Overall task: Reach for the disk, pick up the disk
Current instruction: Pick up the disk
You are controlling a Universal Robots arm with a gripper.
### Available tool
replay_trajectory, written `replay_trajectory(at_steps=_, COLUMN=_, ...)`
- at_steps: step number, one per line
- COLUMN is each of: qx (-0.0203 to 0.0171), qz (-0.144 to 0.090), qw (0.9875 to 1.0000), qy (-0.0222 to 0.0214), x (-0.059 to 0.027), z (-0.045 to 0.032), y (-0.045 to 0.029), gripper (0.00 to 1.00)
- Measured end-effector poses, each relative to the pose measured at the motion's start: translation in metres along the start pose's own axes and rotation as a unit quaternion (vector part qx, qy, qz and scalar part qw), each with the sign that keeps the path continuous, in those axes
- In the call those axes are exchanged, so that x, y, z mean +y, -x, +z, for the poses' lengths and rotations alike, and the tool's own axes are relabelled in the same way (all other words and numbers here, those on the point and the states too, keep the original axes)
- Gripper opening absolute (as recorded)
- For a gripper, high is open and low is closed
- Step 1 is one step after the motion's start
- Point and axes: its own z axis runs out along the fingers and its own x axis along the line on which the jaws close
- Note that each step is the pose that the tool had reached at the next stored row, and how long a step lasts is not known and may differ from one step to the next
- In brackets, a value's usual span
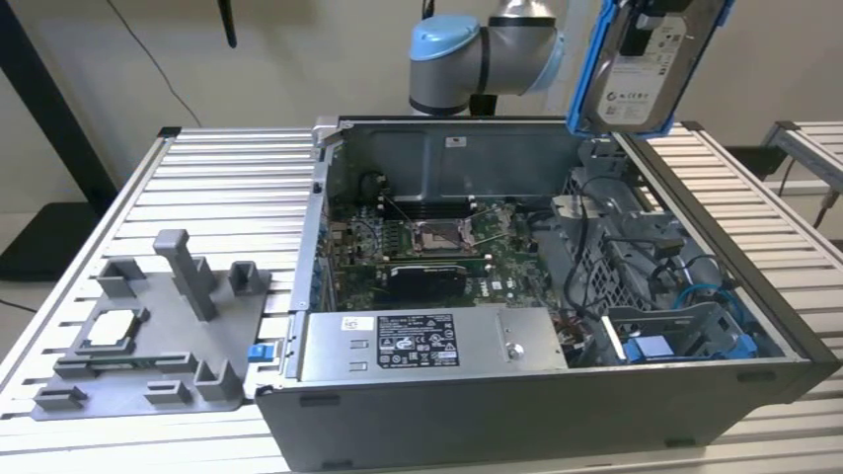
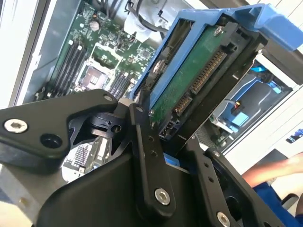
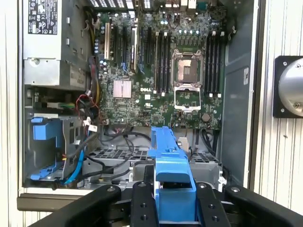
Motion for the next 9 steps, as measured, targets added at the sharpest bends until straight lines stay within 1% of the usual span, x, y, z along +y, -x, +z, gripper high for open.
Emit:
replay_trajectory(at_steps=3, qx=0.0, qz=0.0, qw=1.0, qy=0.0, x=0.0, z=0.0, y=-0.0043, gripper=0.0)
replay_trajectory(at_steps=6, qx=0.0, qz=0.0, qw=1.0, qy=0.0, x=0.0, z=0.0001, y=-0.0129, gripper=0.0)
replay_trajectory(at_steps=9, qx=0.0, qz=0.0, qw=1.0, qy=0.0, x=0.0001, z=0.0002, y=-0.0229, gripper=0.0)
